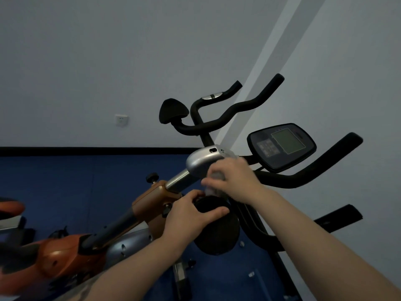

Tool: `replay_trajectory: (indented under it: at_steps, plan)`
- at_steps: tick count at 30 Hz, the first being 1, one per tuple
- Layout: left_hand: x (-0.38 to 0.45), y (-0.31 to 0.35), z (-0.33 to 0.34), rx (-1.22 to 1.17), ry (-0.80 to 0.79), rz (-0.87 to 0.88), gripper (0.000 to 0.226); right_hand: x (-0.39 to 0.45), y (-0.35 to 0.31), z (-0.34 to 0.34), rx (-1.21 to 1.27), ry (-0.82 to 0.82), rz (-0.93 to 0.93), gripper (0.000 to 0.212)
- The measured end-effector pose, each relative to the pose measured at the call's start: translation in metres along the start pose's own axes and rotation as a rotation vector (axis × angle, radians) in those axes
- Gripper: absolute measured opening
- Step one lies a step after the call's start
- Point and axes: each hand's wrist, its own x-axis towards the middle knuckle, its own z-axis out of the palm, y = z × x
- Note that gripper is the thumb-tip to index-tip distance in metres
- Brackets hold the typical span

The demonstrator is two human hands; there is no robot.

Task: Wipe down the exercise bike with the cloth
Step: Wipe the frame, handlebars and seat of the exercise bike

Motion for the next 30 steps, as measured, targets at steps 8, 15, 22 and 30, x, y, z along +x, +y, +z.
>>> replay_trajectory:
  at_steps: [8, 15, 22, 30]
  plan:
    - [-0.001, 0.001, 0.0, -0.017, -0.001, -0.016, 0.077, -0.003, 0.002, 0.001, -0.016, 0.098, 0.047, 0.026]
    - [-0.001, 0.002, 0.0, 0.003, 0.002, -0.018, 0.081, 0.002, 0.011, -0.006, -0.137, 0.138, 0.126, 0.031]
    - [-0.002, 0.005, -0.002, 0.017, 0.008, -0.005, 0.071, 0.004, 0.009, -0.007, -0.164, 0.104, 0.179, 0.029]
    - [-0.005, 0.021, 0.0, 0.239, 0.154, 0.364, 0.022, -0.031, 0.015, 0.007, -0.205, 0.527, 0.417, 0.031]
